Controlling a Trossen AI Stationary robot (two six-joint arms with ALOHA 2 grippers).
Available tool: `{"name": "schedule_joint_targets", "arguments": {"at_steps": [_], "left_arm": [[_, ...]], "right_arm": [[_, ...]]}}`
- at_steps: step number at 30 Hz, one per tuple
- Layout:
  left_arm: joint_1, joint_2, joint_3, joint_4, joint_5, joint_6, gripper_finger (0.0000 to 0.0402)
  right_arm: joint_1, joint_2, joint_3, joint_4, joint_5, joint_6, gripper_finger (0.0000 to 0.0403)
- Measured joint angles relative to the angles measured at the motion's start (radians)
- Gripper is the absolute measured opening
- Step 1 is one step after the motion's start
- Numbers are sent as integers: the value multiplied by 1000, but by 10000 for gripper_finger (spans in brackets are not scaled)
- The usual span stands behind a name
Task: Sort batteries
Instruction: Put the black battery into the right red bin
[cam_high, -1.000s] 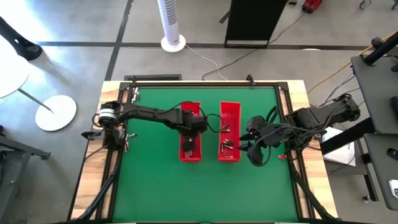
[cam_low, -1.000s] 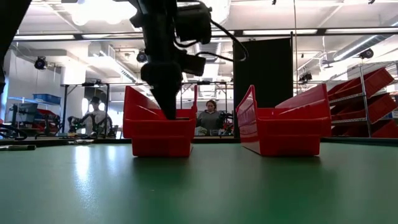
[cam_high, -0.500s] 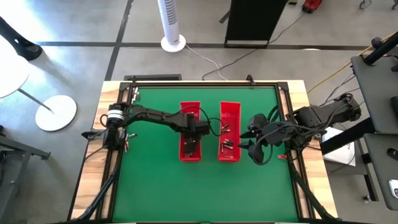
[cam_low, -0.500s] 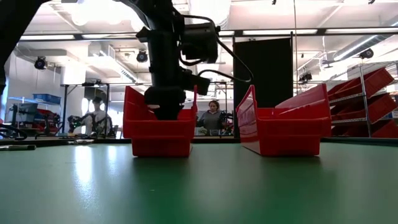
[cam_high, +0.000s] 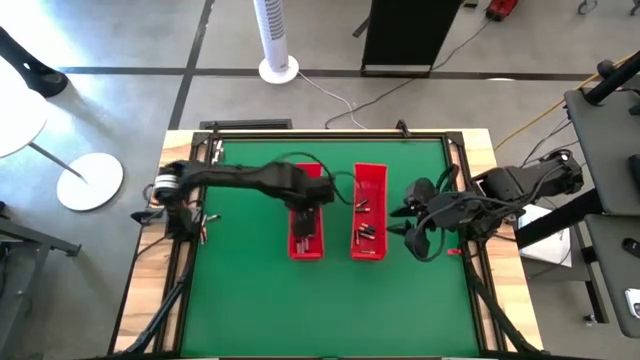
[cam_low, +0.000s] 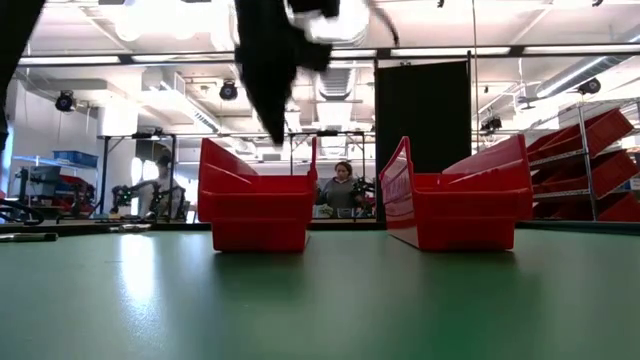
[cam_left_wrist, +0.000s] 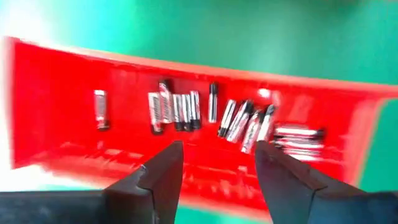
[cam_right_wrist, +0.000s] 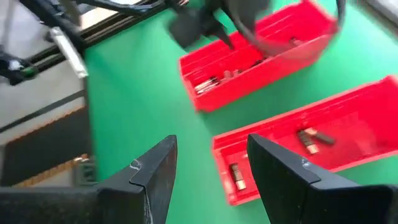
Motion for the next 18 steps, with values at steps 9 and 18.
{"name": "schedule_joint_targets", "arguments": {"at_steps": [9, 18], "left_arm": [[51, -329, -108, -9, -281, -352, 197], [354, -532, -504, -4, -263, -759, 220]], "right_arm": [[-73, 11, 0, 0, 53, -169, 189], [-185, 34, -1, 68, -83, -317, 189]]}}
